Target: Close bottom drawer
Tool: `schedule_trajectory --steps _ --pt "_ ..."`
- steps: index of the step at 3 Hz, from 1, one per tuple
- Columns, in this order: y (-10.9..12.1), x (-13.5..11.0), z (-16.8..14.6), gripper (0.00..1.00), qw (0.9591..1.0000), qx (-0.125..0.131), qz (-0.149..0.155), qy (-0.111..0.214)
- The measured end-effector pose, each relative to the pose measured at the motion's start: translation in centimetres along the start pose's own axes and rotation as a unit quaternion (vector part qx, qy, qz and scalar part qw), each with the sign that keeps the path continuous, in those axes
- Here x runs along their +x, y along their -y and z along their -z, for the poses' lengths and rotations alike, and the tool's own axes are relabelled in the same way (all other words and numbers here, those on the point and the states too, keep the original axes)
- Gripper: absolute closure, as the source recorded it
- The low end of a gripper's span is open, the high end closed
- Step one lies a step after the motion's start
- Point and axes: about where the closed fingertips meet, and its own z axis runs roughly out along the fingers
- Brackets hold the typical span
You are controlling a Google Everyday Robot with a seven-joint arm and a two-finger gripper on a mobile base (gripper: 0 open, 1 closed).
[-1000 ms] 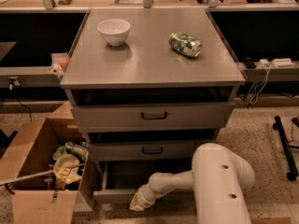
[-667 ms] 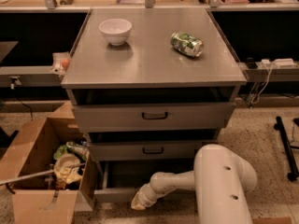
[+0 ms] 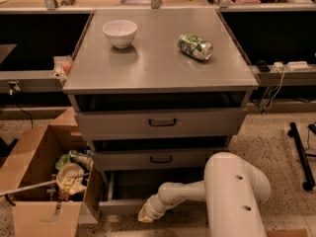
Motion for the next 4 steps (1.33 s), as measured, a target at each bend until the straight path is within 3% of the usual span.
schedule_trajectory --steps 2,3,4 --pt "0.00 0.00 0.00 0.11 1.0000 0.000 0.000 0.000" --pt "-0.01 0.00 -0.01 0.00 1.0000 0.000 0.000 0.000" --pt "-0.01 0.00 -0.01 0.00 1.0000 0.000 0.000 0.000"
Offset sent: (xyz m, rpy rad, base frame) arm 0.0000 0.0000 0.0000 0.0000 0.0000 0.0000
